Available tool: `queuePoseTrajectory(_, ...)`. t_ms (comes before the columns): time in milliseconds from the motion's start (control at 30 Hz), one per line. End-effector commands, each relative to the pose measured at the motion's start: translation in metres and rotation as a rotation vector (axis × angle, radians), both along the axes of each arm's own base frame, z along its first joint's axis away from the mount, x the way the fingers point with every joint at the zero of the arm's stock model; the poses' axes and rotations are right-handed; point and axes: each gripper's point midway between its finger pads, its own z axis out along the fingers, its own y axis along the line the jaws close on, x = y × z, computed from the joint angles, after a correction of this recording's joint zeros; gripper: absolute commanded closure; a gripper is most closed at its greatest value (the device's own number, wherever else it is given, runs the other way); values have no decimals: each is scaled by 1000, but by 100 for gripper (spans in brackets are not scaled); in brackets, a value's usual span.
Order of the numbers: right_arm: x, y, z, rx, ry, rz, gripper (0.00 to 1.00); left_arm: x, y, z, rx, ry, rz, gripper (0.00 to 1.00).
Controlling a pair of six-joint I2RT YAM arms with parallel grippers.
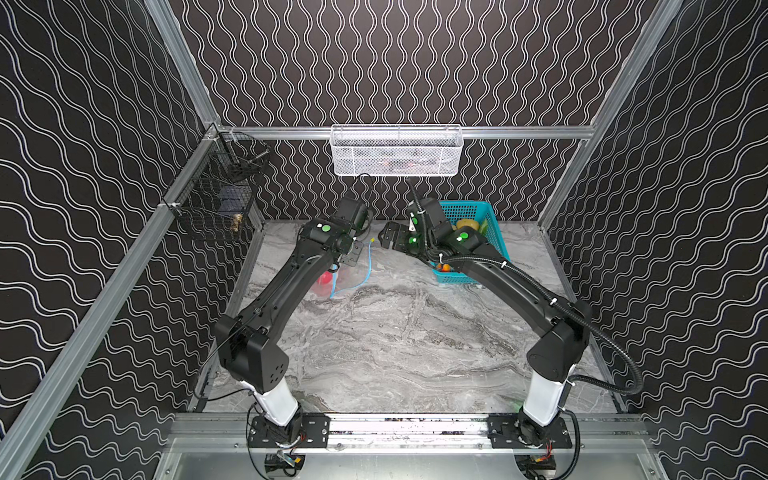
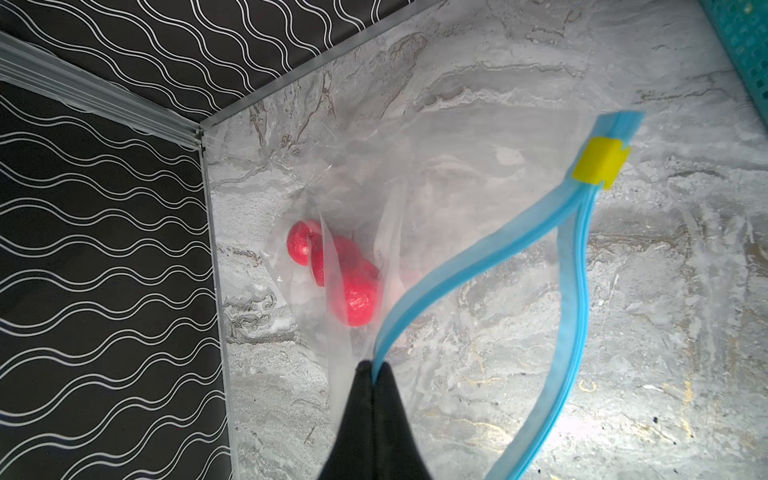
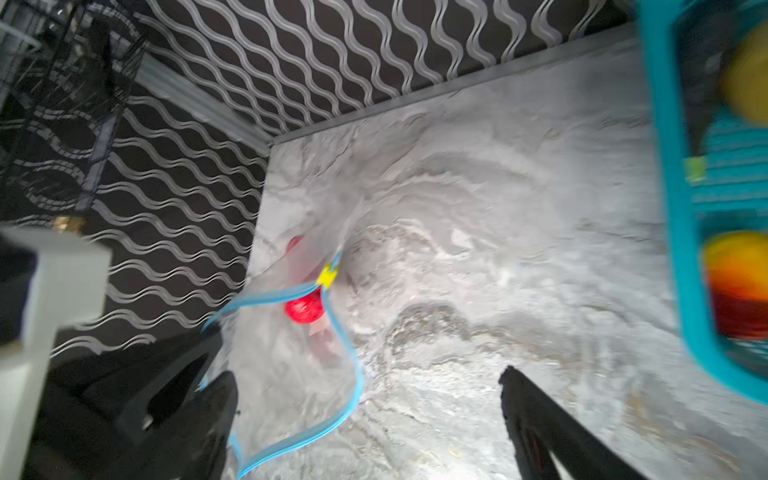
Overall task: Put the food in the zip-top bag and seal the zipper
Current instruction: 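Withdraw the right gripper from the bag back over the basket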
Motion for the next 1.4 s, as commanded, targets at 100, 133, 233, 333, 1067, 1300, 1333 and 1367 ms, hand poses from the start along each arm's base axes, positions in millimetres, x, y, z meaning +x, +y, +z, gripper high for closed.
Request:
queuePoseTrajectory(100,2,-40,-5,-144,18,-93,1,4,-2,6,-27,-16,-17,100)
queuePoseTrajectory(133,3,-42,-5,-150,10,-96,1,5,-1,6,-22,-15,-15,100)
queuePoseTrajectory(233,7,-50,-4,-168,-22,-101,1,6,-1,5,-13,-10,-13,100)
queuePoseTrajectory(333,12,-60,2,-154,-84,-109,1,7,1,3,-6,-8,-10,100)
queuePoseTrajectory(1067,42,-122,-48,-156,55,-62,1,5,0,-6,-10,7,-27,100)
queuePoseTrajectory(1300,53,-134,-58,-153,104,-81,1,4,-4,-7,-37,9,-35,100)
queuePoseTrajectory(1333,55,-135,-59,-158,120,-84,1,4,-4,-5,-38,5,-36,100)
queuePoseTrajectory(1367,57,-137,-60,-168,137,-89,1,3,-3,-1,-39,-5,-36,100)
